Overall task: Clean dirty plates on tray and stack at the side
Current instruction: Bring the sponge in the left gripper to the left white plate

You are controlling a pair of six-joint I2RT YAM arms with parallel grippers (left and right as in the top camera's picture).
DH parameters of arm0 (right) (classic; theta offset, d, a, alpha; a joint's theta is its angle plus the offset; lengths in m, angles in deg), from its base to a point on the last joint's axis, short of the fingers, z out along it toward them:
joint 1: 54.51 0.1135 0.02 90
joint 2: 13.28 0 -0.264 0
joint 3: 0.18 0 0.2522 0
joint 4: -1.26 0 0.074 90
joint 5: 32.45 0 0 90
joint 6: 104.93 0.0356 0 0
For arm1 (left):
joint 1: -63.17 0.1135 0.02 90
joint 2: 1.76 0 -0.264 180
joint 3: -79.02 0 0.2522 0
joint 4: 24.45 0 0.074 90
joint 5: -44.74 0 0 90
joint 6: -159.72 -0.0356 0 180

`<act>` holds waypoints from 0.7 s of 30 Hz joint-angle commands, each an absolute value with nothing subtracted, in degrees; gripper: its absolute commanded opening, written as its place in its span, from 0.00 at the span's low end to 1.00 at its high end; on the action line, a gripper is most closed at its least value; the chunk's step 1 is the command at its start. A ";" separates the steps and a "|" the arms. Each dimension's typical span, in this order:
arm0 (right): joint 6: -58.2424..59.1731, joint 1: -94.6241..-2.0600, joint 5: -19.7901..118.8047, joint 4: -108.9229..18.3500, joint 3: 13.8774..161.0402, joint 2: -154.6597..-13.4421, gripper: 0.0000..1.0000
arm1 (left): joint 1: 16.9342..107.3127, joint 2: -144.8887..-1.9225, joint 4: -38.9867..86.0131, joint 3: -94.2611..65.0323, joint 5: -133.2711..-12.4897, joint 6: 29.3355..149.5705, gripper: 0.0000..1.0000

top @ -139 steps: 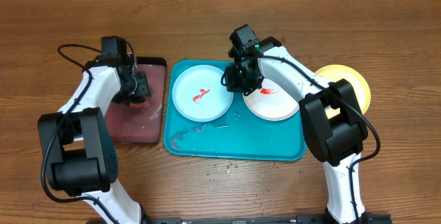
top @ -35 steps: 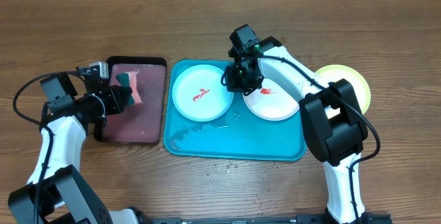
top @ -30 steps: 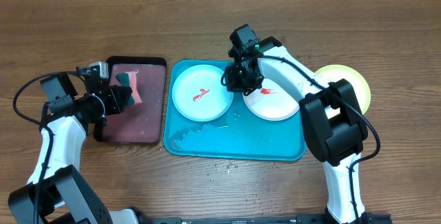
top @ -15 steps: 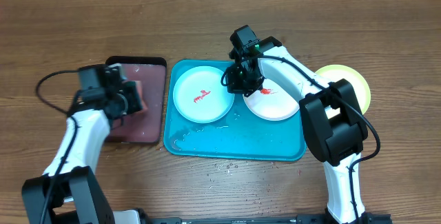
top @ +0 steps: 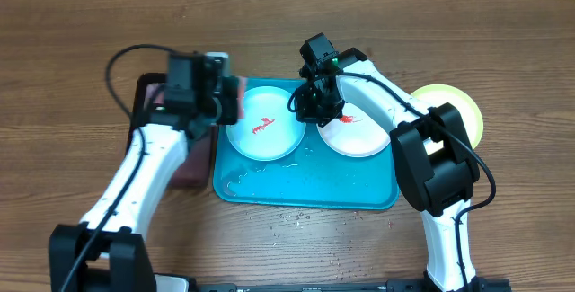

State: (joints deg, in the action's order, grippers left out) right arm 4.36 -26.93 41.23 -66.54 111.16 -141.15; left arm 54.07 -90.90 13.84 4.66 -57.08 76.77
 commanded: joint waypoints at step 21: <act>4.64 -26.12 40.95 -66.41 111.91 -140.47 0.04 | 42.59 -108.74 6.80 3.70 -47.81 96.92 0.04</act>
State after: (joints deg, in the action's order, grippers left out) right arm 4.51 -26.34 41.23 -66.63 111.16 -141.17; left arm 41.87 -108.04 5.01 4.60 -53.47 93.51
